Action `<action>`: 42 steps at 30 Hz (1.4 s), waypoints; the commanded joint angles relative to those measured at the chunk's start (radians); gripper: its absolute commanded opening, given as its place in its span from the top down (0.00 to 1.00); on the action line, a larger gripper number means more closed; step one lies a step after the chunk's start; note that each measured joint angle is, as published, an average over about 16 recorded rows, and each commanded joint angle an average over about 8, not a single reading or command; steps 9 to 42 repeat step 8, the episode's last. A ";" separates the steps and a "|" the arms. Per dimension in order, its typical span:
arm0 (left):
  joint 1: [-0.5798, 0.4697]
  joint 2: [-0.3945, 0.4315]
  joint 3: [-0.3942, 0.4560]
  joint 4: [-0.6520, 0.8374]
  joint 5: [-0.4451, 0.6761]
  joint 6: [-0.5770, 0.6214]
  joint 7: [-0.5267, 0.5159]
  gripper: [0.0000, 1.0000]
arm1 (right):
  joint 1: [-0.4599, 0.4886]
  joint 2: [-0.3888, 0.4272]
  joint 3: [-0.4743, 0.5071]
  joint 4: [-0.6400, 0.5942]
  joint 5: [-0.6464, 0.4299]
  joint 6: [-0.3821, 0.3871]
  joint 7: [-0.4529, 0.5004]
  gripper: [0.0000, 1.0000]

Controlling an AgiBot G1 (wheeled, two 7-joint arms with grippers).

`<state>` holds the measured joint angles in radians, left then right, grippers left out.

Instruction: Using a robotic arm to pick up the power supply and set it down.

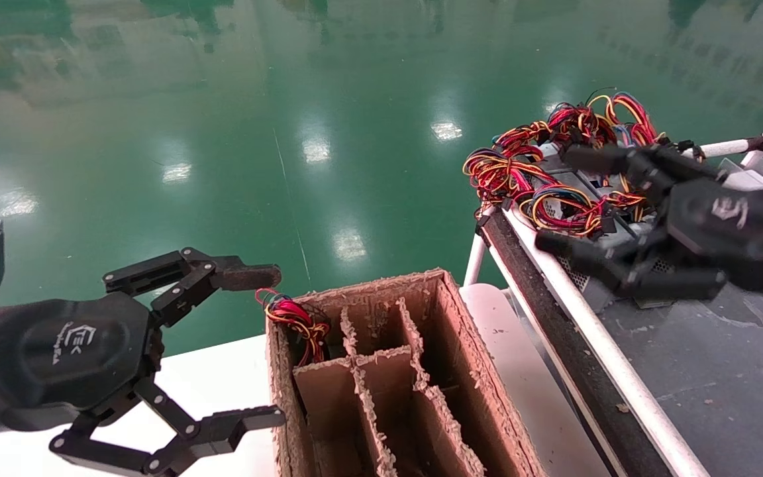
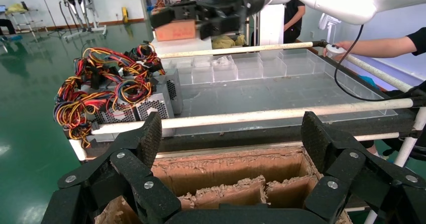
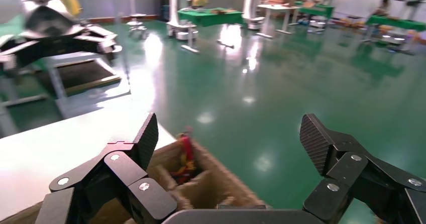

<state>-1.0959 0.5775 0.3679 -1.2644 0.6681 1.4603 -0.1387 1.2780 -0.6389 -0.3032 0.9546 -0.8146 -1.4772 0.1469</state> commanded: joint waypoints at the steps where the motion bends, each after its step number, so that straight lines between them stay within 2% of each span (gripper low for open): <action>1: 0.000 0.000 0.000 0.000 0.000 0.000 0.000 0.00 | -0.026 0.004 0.003 0.042 0.011 -0.002 0.005 0.00; 8: 0.000 0.000 0.000 0.000 0.000 0.000 0.000 0.00 | -0.097 0.013 0.011 0.157 0.040 -0.009 0.019 0.00; 42: 0.000 0.000 0.000 0.000 0.000 0.000 0.000 0.00 | -0.097 0.013 0.011 0.157 0.040 -0.009 0.019 0.00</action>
